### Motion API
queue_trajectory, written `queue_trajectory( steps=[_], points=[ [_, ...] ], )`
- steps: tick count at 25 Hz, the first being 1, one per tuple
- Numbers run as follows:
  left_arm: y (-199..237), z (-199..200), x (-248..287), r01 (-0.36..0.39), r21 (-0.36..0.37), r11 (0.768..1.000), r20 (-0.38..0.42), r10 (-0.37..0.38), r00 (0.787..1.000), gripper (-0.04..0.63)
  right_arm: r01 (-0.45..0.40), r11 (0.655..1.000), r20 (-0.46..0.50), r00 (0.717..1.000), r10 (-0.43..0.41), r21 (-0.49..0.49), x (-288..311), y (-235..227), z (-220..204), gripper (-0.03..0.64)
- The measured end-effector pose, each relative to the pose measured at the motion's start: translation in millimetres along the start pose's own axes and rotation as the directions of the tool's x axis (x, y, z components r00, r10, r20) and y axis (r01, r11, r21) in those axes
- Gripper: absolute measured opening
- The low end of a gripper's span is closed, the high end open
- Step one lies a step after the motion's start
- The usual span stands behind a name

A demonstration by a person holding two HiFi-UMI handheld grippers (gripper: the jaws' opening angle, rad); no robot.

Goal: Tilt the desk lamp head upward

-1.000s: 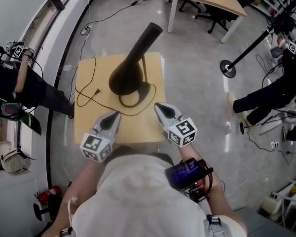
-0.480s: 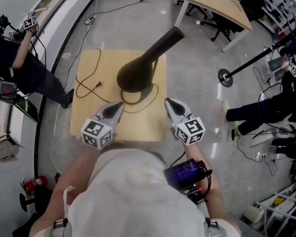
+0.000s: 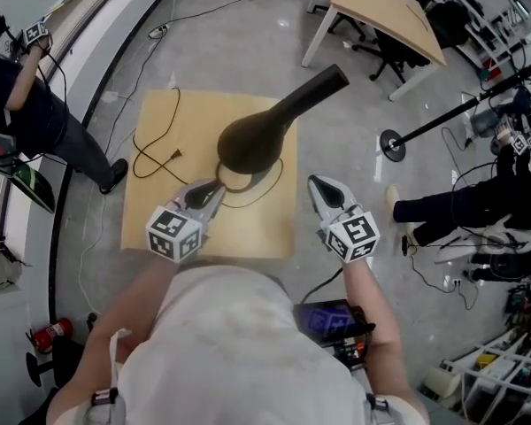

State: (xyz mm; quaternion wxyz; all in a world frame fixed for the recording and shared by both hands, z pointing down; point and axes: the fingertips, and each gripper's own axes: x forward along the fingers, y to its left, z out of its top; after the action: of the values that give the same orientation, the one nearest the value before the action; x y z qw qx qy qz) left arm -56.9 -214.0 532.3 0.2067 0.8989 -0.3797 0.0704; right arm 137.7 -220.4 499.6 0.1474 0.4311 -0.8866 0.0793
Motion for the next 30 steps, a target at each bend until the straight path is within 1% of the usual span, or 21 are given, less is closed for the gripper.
queue_trajectory(
  steps=[2, 4, 6, 9, 12, 16, 18, 20, 22, 23, 24, 26, 28, 30],
  points=[
    [5.0, -0.1, 4.7, 0.015, -0.028, 0.999, -0.003, -0.015, 1.0, 0.066, -0.001, 0.999, -0.017, 1.0, 0.001, -0.048, 1.2, -5.3, 8.3, 0.014],
    [7.1, -2.0, 11.1, 0.045, -0.078, 0.996, -0.015, -0.046, 0.999, 0.094, -0.012, 0.996, -0.026, 1.0, 0.009, -0.09, 2.3, -8.6, 20.1, 0.014],
    [7.1, -3.6, 16.5, 0.076, -0.125, 0.989, -0.028, -0.081, 0.996, 0.147, -0.019, 0.992, -0.017, 1.0, 0.017, -0.124, 1.7, -10.4, 38.4, 0.014],
    [9.0, -2.4, 20.2, 0.092, -0.129, 0.987, -0.035, -0.098, 0.995, 0.181, -0.007, 0.974, -0.004, 1.0, 0.006, -0.226, 0.2, -12.7, 72.4, 0.018],
    [14.2, -3.5, 25.5, 0.093, -0.13, 0.987, -0.049, -0.1, 0.994, 0.198, -0.001, 0.931, -0.007, 1.0, -0.001, -0.364, -1.1, -15.8, 103.3, 0.026],
    [16.6, -8.6, 32.5, 0.126, -0.166, 0.978, -0.084, -0.141, 0.986, 0.23, -0.032, 0.874, -0.027, 0.999, 0.022, -0.484, 4.2, -17.0, 138.7, 0.045],
    [18.6, -10.3, 34.1, 0.128, -0.177, 0.976, -0.099, -0.147, 0.984, 0.241, -0.038, 0.825, -0.039, 0.999, 0.02, -0.564, 9.0, -19.2, 156.0, 0.061],
    [20.2, -12.2, 34.9, 0.125, -0.184, 0.975, -0.108, -0.146, 0.983, 0.252, -0.025, 0.747, -0.036, 0.999, 0.001, -0.664, 11.8, -21.1, 175.0, 0.078],
    [20.3, -11.6, 36.1, 0.124, -0.187, 0.974, -0.108, -0.146, 0.983, 0.258, -0.007, 0.65, -0.043, 0.998, -0.039, -0.76, 13.9, -25.2, 192.3, 0.105],
    [20.3, -10.0, 37.0, 0.126, -0.189, 0.974, -0.105, -0.147, 0.984, 0.261, -0.011, 0.593, -0.061, 0.996, -0.064, -0.805, 16.4, -28.1, 198.1, 0.131],
    [20.3, -8.1, 37.8, 0.128, -0.192, 0.973, -0.1, -0.15, 0.984, 0.262, -0.026, 0.528, -0.086, 0.992, -0.091, -0.849, 20.3, -31.1, 201.7, 0.162],
    [20.2, -4.6, 39.1, 0.136, -0.203, 0.97, -0.088, -0.156, 0.984, 0.265, -0.076, 0.382, -0.14, 0.98, -0.143, -0.921, 29.9, -35.6, 204.4, 0.212],
    [19.9, -1.7, 41.0, 0.142, -0.214, 0.966, -0.074, -0.161, 0.984, 0.27, -0.124, 0.246, -0.174, 0.966, -0.192, -0.961, 37.6, -39.8, 205.9, 0.246],
    [19.3, 0.9, 45.3, 0.149, -0.225, 0.963, -0.065, -0.167, 0.984, 0.275, -0.165, 0.115, -0.189, 0.951, -0.246, -0.98, 43.1, -46.3, 207.7, 0.269]
  ],
)
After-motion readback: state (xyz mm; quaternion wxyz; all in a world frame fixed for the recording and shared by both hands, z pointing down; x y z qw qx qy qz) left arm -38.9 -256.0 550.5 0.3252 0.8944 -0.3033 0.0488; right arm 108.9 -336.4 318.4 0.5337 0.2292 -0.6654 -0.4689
